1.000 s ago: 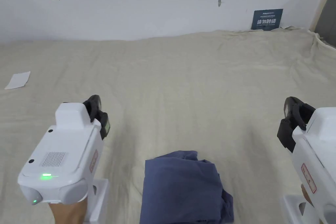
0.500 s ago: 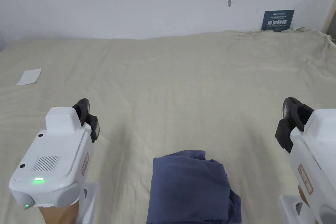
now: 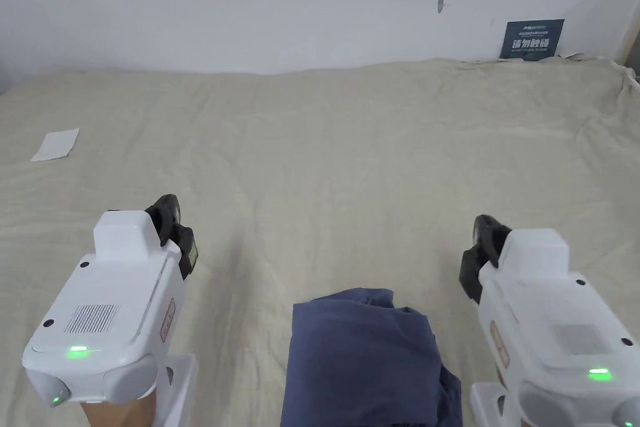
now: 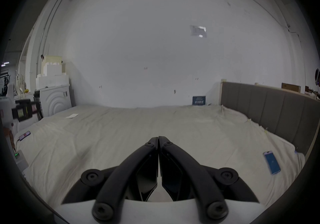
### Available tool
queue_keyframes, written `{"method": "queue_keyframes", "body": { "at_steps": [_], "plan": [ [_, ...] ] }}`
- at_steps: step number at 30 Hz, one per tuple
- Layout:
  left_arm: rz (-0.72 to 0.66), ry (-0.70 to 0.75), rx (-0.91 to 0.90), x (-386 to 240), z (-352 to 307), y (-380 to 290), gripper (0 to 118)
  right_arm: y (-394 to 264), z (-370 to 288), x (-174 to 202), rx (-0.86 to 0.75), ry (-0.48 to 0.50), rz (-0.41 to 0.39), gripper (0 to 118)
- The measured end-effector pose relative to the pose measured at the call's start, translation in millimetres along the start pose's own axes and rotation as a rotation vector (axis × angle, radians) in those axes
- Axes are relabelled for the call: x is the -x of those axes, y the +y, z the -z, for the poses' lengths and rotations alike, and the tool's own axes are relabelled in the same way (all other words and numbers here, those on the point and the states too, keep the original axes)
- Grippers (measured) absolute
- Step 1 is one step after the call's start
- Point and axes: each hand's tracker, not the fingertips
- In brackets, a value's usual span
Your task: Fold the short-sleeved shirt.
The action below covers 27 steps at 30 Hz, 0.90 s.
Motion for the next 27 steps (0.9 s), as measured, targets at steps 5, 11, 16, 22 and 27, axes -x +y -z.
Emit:
{"method": "queue_keyframes", "body": {
  "at_steps": [5, 11, 16, 22, 27],
  "plan": [
    [-0.008, 0.000, 0.007, 2, 1, -2, 0, -39, 16, 21, 0.114, 0.019, 0.015, 0],
    [-0.011, 0.001, 0.017, 4, 1, -6, 0, -77, 24, 41, 0.233, 0.024, 0.017, 0],
    [-0.013, 0.001, 0.027, 5, 0, -8, 0, -111, 34, 43, 0.333, 0.044, 0.020, 0],
    [-0.013, -0.002, 0.047, 7, 0, -13, 0, -149, 44, 49, 0.495, 0.049, 0.019, 0],
    [-0.070, -0.057, 0.119, 10, 2, -16, 0, -155, 51, 46, 0.504, 0.041, 0.031, 0]
  ]
}}
